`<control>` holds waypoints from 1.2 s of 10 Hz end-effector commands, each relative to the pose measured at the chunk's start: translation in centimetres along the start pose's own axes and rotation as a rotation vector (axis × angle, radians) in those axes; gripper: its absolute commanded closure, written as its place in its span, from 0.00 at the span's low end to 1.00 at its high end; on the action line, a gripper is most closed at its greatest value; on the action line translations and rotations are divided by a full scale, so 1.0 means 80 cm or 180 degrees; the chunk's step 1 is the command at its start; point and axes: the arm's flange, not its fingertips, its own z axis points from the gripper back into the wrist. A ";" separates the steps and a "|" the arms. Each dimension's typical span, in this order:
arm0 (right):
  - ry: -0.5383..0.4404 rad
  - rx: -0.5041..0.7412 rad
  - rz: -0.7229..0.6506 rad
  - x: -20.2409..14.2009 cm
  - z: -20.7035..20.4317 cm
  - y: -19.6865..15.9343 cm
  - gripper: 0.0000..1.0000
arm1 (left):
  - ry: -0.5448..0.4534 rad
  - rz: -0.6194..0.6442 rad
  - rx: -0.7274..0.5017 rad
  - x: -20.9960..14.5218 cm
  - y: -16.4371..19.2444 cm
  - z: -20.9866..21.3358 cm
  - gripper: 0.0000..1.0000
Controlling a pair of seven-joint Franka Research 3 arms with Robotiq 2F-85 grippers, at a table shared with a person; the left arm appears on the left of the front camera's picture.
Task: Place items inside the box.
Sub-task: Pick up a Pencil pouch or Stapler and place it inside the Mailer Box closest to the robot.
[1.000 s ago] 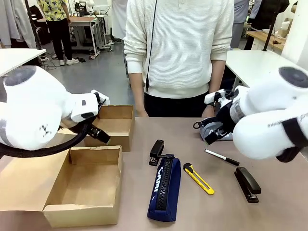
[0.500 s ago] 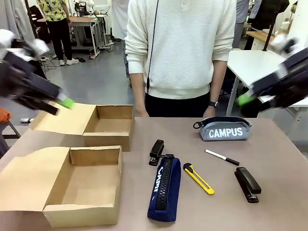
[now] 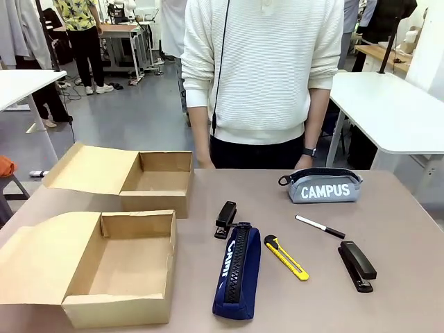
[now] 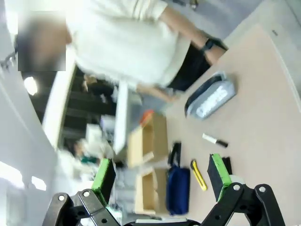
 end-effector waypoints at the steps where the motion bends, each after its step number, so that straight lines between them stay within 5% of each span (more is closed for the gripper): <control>1: -0.0311 -0.0109 0.0033 -0.077 -0.054 -0.043 0.00 | -0.1111 0.0660 -0.0187 -0.096 0.017 -0.114 0.00; 2: 0.0000 0.0000 0.0000 0.000 0.000 0.000 0.00 | -0.1149 0.0624 0.0101 -0.097 0.004 -0.140 0.00; 3: 0.0000 0.0000 0.0000 0.000 0.000 0.000 0.00 | -0.0428 0.0345 -0.0056 0.018 0.014 0.005 0.00; 10: 0.0021 -0.0052 -0.0080 -0.004 -0.002 0.003 0.00 | -0.0428 0.0345 -0.0056 0.018 0.014 0.005 0.00; 11: 0.0442 -0.0019 0.0628 -0.004 -0.035 0.016 0.00 | -0.0428 0.0345 -0.0056 0.018 0.014 0.005 0.00; 12: 0.1189 -0.0212 0.1228 -0.008 -0.106 0.034 0.00 | -0.0428 0.0345 -0.0056 0.018 0.014 0.005 0.00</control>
